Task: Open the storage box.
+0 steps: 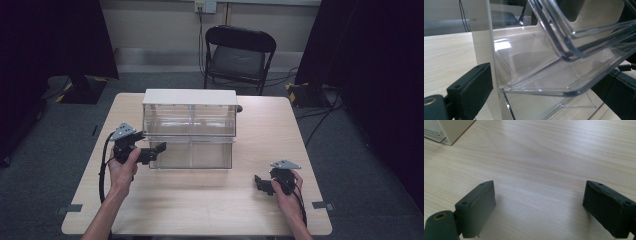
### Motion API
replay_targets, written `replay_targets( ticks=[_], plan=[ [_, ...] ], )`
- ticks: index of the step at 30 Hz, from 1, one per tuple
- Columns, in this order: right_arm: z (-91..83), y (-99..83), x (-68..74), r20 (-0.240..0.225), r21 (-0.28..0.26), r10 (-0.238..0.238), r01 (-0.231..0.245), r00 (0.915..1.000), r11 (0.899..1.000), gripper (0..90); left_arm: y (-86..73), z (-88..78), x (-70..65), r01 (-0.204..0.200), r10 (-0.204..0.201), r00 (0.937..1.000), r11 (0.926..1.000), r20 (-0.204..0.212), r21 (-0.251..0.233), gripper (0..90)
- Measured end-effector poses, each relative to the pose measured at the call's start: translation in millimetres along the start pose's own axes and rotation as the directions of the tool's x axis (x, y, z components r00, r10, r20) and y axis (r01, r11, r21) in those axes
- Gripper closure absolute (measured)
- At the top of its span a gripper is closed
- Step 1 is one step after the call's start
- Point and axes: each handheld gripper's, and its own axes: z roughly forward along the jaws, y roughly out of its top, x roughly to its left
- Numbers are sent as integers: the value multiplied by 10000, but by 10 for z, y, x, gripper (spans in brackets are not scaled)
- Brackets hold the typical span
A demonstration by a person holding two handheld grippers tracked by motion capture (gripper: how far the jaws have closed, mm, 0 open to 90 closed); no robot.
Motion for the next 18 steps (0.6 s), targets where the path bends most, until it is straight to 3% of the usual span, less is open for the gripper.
replay_targets(
  ticks=[8,18],
  plan=[
    [0,0,0,-1,0,0,0,10000,10000,102,1,9,0,240,-240,9997,9997,76,-52,14],
    [0,0,-1,1,2,-10,10,10000,10000,102,11,8,8,178,-178,9998,9998,128,-8,0]
  ],
)
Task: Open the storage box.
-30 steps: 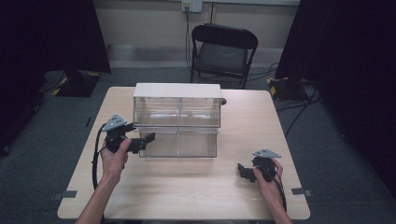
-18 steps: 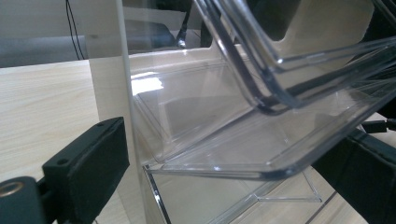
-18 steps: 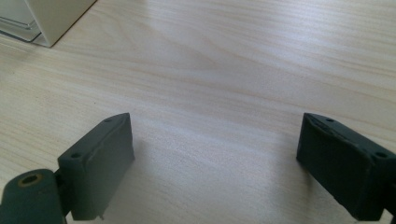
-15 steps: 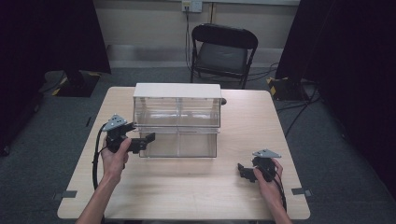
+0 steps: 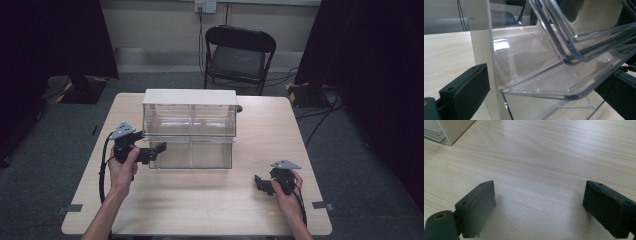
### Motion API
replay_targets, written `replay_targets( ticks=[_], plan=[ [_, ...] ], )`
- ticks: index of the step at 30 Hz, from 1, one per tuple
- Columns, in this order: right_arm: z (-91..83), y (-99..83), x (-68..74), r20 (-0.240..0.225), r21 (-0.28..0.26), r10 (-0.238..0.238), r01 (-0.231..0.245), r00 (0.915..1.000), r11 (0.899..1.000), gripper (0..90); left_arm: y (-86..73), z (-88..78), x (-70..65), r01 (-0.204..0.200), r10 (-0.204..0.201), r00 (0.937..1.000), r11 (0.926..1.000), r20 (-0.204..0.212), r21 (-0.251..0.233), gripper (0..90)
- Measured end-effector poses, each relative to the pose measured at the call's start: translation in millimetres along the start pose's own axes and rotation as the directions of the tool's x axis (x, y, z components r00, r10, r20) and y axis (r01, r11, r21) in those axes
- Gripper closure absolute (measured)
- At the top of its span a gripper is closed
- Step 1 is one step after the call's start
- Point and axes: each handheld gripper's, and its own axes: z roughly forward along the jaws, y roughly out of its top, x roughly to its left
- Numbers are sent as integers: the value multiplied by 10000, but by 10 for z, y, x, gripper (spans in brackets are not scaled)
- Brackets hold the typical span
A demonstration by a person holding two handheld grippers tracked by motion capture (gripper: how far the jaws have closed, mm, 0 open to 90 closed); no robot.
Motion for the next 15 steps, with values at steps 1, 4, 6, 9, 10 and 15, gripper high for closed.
replay_targets(
  ticks=[1,4,6,9,10,15],
  plan=[
    [0,0,1,-1,-4,11,-11,10000,10000,102,0,2,-1,13,-13,10000,10000,-1,8,0],
    [0,0,1,-1,-4,12,-12,10000,10000,102,1,8,-9,45,-45,10000,10000,-12,0,0],
    [0,0,1,-2,-4,11,-11,10000,10000,102,3,9,-10,39,-39,10000,10000,-6,9,0],
    [0,0,1,-1,-3,11,-11,10000,10000,102,5,11,-10,42,-42,10000,10000,22,18,0],
    [0,0,1,-2,-4,10,-10,10000,10000,102,6,13,-9,39,-39,10000,10000,38,22,0],
    [0,0,1,-2,-4,12,-12,10000,10000,102,8,20,-13,58,-59,9999,10000,133,6,0]
  ],
)
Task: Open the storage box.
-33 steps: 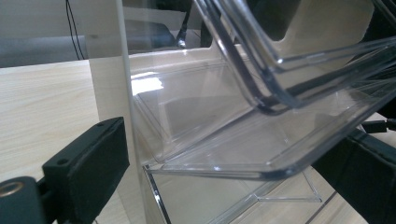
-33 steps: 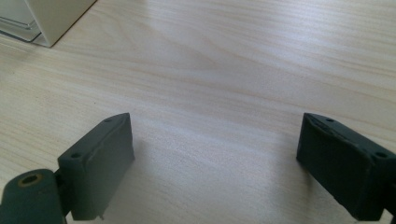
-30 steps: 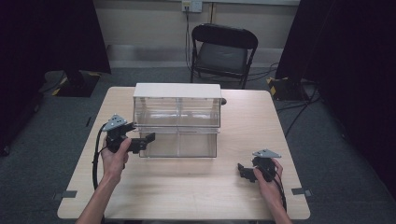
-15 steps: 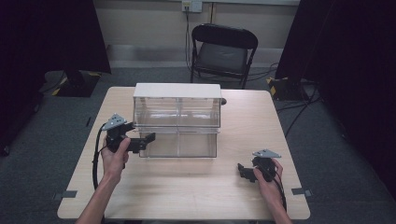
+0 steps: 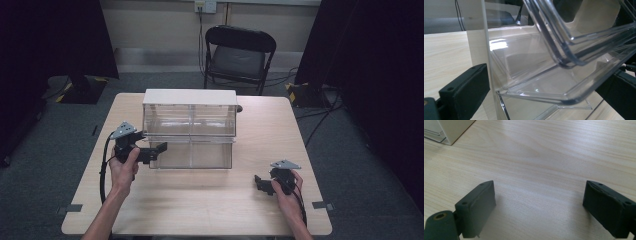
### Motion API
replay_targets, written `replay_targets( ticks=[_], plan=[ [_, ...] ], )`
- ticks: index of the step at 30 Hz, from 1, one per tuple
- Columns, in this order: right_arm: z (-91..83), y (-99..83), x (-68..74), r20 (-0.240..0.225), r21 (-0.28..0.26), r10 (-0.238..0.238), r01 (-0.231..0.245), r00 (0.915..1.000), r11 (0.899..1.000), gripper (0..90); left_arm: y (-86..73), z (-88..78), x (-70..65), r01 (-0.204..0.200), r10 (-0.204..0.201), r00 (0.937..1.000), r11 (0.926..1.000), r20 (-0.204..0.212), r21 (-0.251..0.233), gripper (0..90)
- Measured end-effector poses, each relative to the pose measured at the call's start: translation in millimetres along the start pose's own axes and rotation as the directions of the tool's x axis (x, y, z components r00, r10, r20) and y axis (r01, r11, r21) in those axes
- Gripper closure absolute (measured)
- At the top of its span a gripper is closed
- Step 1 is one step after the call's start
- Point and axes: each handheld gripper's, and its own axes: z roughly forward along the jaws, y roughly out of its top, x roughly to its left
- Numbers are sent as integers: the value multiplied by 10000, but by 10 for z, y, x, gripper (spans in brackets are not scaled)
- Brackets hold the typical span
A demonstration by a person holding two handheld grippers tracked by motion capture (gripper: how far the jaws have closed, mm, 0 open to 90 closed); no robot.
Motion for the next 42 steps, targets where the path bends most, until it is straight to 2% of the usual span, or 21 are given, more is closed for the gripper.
replay_targets(
  ticks=[42],
  plan=[
    [0,0,0,1,1,0,0,10000,10000,102,1,-1,-4,-168,168,9998,9999,-86,26,0]
  ],
)
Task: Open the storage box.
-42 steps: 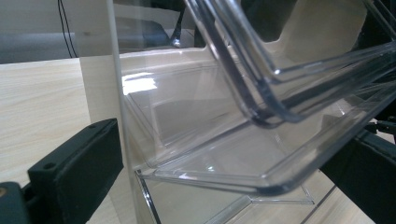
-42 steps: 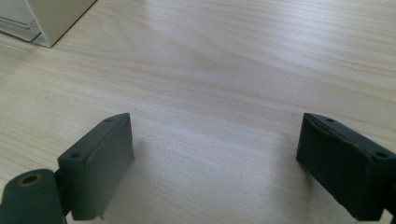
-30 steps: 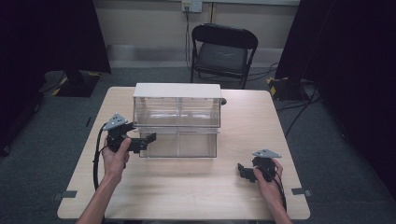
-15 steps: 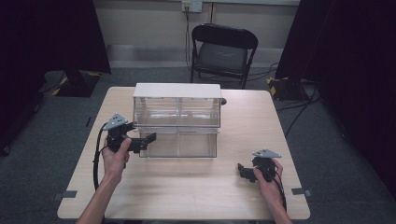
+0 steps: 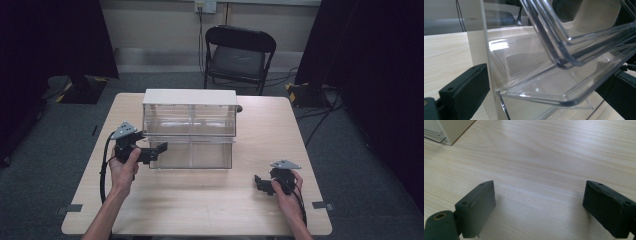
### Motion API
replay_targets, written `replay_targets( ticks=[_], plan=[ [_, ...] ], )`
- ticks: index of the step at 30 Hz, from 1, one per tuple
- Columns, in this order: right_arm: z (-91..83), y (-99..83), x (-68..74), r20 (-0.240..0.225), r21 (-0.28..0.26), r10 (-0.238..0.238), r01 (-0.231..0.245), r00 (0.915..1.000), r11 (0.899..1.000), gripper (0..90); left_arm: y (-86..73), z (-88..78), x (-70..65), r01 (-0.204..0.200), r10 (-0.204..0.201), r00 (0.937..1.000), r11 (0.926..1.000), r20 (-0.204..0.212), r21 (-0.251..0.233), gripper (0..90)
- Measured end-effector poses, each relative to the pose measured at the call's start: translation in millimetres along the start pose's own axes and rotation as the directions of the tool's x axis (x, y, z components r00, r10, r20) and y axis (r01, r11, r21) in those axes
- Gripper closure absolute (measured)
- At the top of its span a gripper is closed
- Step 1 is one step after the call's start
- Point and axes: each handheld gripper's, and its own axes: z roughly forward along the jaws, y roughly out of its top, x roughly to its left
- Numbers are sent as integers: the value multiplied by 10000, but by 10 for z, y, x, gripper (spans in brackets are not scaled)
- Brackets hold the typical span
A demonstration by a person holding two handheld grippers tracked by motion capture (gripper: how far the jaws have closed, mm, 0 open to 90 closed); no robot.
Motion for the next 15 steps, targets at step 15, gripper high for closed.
replay_targets(
  ticks=[15],
  plan=[
    [0,0,0,0,-1,-2,2,10000,10000,102,0,0,-5,32,-32,10000,10000,-12,-29,0]
  ],
)
